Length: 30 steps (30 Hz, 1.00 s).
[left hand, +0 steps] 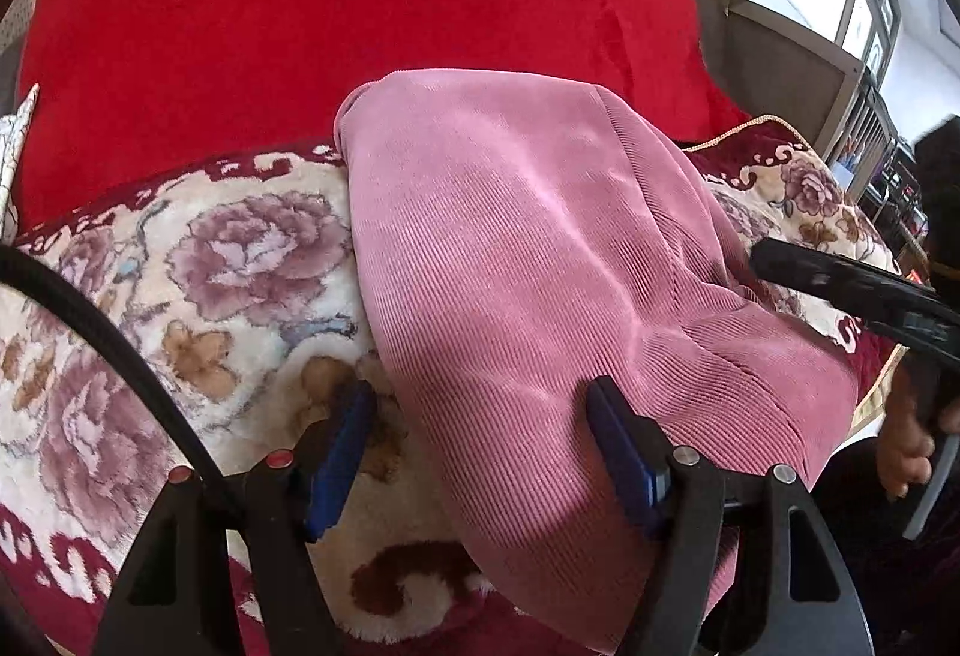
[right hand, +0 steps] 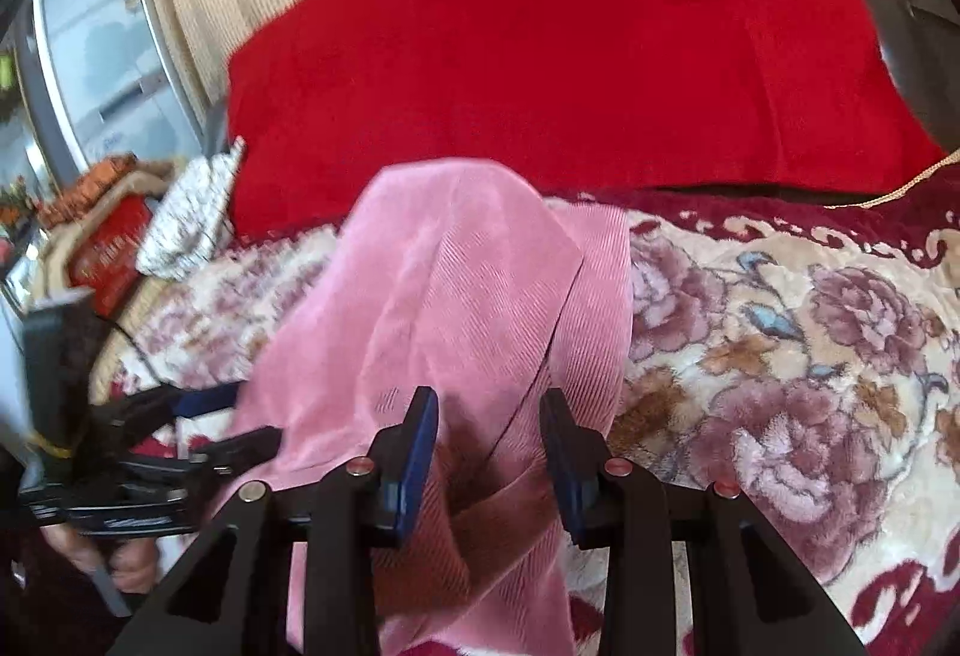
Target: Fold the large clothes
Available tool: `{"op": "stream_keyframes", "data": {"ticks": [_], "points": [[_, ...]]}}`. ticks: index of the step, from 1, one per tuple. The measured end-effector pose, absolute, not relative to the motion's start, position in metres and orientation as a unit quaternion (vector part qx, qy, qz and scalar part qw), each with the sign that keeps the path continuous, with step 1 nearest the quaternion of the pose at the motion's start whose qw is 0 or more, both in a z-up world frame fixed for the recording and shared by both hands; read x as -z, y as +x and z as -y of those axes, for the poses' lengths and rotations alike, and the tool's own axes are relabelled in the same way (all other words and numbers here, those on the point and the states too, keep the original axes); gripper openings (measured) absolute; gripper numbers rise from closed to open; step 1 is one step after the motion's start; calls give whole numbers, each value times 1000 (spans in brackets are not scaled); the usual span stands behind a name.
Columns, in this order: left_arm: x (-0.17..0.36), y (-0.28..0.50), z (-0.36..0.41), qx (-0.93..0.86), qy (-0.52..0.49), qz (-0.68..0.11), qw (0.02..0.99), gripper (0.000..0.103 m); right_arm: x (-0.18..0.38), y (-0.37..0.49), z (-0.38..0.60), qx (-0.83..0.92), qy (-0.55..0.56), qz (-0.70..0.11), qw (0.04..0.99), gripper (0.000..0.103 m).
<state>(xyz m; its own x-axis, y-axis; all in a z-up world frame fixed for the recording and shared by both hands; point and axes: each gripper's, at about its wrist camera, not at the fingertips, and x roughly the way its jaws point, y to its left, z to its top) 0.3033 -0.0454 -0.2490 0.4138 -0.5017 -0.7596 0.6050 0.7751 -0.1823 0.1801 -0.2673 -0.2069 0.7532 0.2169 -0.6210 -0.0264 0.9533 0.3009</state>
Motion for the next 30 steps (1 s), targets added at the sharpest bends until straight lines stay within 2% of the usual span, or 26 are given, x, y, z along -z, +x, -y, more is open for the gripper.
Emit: {"op": "stream_keyframes", "data": {"ticks": [5,11,17,21,25,30], "points": [[249,302,47,329,62,-427,840,74,196,157,258,-93,124,-319,935,38],[251,301,51,329,67,-431,838,74,231,174,242,-105,109,-385,910,40],[247,306,46,331,52,-443,832,76,237,172,244,-115,114,-375,913,41],[235,299,39,346,51,-421,837,76,238,170,246,-119,112,-369,915,41],[250,294,54,341,91,-426,833,77,238,169,247,-121,116,-369,914,41],[251,295,57,343,85,-425,833,77,231,168,247,-117,109,-377,912,41]]}}
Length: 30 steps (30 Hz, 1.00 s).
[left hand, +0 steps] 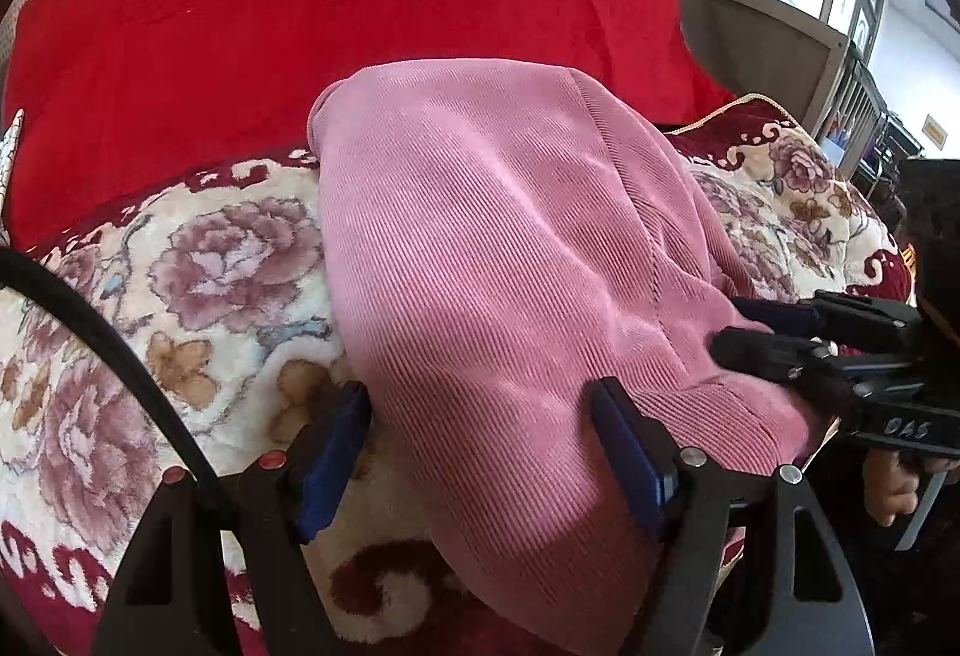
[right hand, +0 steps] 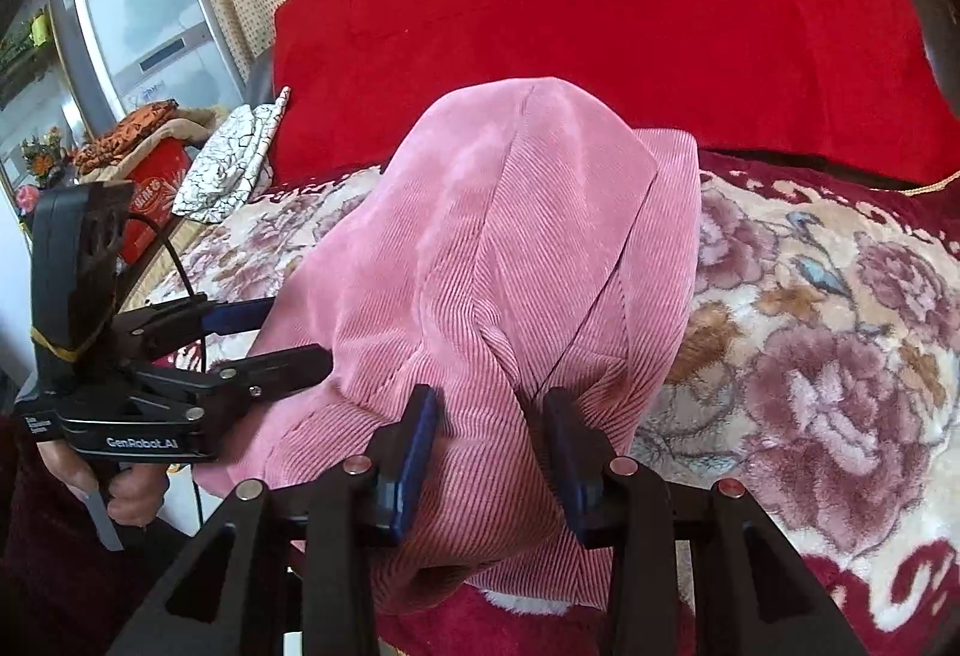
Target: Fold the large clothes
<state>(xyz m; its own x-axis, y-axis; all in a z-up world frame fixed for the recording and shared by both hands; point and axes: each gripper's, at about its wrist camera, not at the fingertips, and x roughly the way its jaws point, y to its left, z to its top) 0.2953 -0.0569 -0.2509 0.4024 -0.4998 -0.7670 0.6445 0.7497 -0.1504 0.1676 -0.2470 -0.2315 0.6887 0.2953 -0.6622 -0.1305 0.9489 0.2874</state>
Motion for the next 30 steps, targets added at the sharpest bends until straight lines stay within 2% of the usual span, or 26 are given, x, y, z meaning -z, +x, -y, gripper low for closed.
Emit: {"op": "stream_keyframes", "data": {"ticks": [9,12,15,18,21,30], "points": [[253,298,55,343,81,-427,833,77,190,153,258,-96,119,-303,941,41],[253,298,56,342,80,-427,833,77,200,164,251,-94,108,-323,936,41],[255,298,58,340,84,-429,833,80,233,186,245,-97,110,-388,910,41],[255,300,59,339,78,-430,833,83,236,187,252,-104,132,-382,909,42],[258,305,59,332,68,-437,833,91,240,186,255,-107,137,-379,909,42],[262,303,57,327,48,-425,843,95,241,178,259,-110,140,-367,913,43]]}}
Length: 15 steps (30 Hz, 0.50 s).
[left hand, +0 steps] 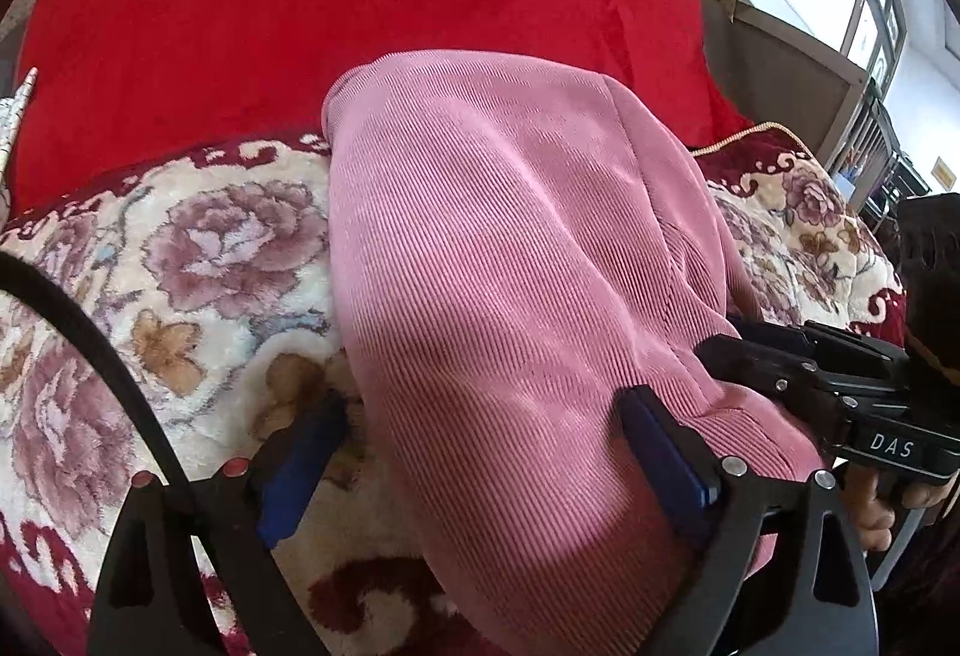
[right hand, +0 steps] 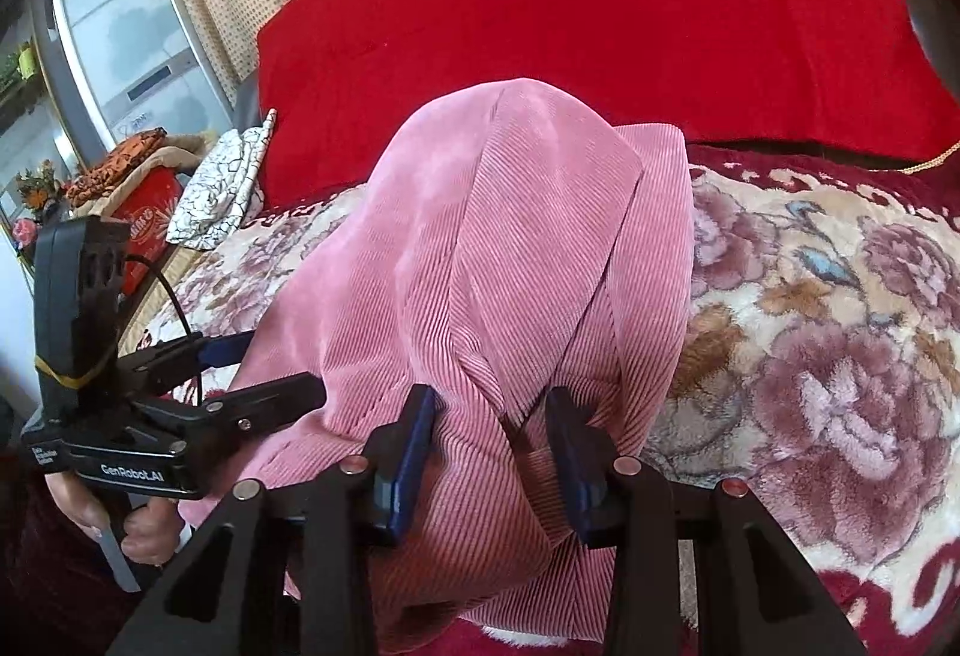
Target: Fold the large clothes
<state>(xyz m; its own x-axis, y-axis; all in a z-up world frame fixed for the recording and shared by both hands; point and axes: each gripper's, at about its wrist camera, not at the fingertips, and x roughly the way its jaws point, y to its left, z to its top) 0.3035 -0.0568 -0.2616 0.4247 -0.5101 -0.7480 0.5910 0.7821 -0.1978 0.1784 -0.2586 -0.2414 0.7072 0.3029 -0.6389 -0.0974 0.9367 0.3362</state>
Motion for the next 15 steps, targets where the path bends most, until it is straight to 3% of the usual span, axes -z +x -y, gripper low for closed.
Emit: {"op": "stream_keyframes", "data": {"ticks": [3,12,15], "points": [[254,288,58,299,68,-392,867,95,238,172,259,-109,142,-363,914,43],[215,222,30,186,76,-290,936,95,193,117,268,-69,105,-279,952,66],[199,202,22,165,63,-271,946,95,179,105,271,-38,83,-277,956,67]]}}
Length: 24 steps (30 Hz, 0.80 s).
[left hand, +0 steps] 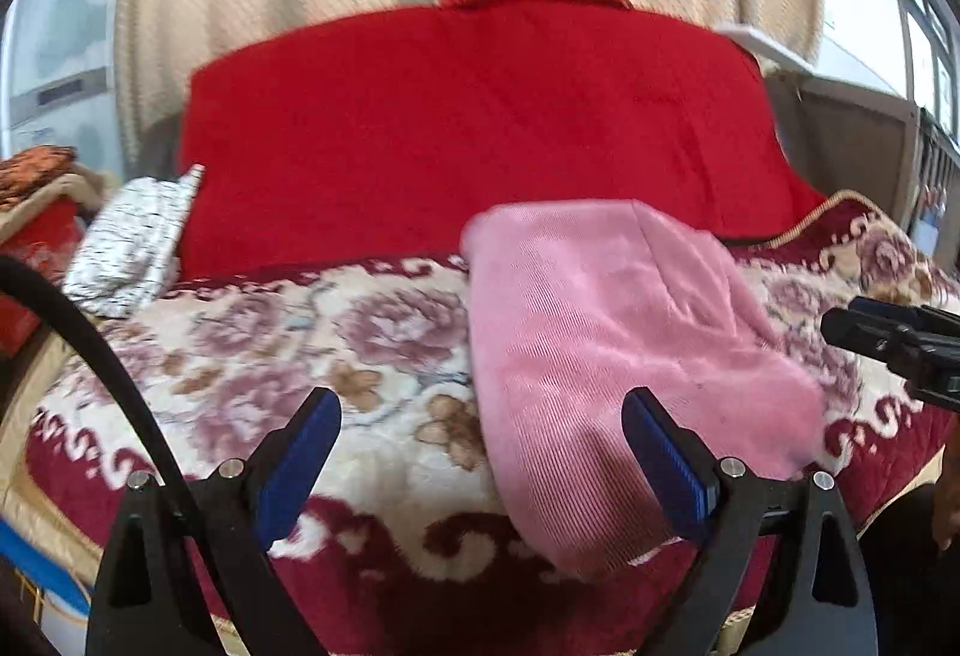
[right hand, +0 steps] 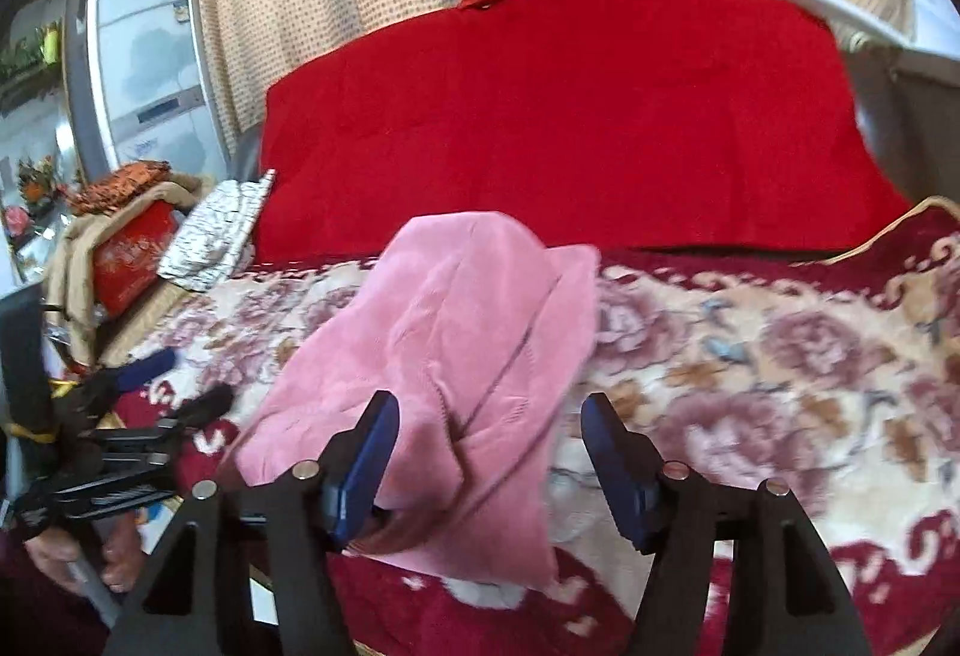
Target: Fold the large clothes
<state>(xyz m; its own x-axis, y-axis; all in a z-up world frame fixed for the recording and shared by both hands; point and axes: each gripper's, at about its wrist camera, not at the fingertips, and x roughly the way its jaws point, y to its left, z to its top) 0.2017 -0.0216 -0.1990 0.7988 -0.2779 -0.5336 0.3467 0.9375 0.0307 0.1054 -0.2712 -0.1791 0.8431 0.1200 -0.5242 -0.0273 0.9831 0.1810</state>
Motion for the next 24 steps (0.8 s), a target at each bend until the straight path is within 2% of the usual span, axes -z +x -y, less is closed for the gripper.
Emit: {"op": "stream_keyframes", "data": {"ticks": [5,14,24], "points": [[171,181,16,128,71,-247,958,96,152,94,271,22,39,-282,958,67],[115,133,33,74,143,-176,971,96,91,44,256,72,-12,-219,973,67],[53,95,7,66,64,-154,984,96,29,-20,242,85,-21,-147,985,71]]}}
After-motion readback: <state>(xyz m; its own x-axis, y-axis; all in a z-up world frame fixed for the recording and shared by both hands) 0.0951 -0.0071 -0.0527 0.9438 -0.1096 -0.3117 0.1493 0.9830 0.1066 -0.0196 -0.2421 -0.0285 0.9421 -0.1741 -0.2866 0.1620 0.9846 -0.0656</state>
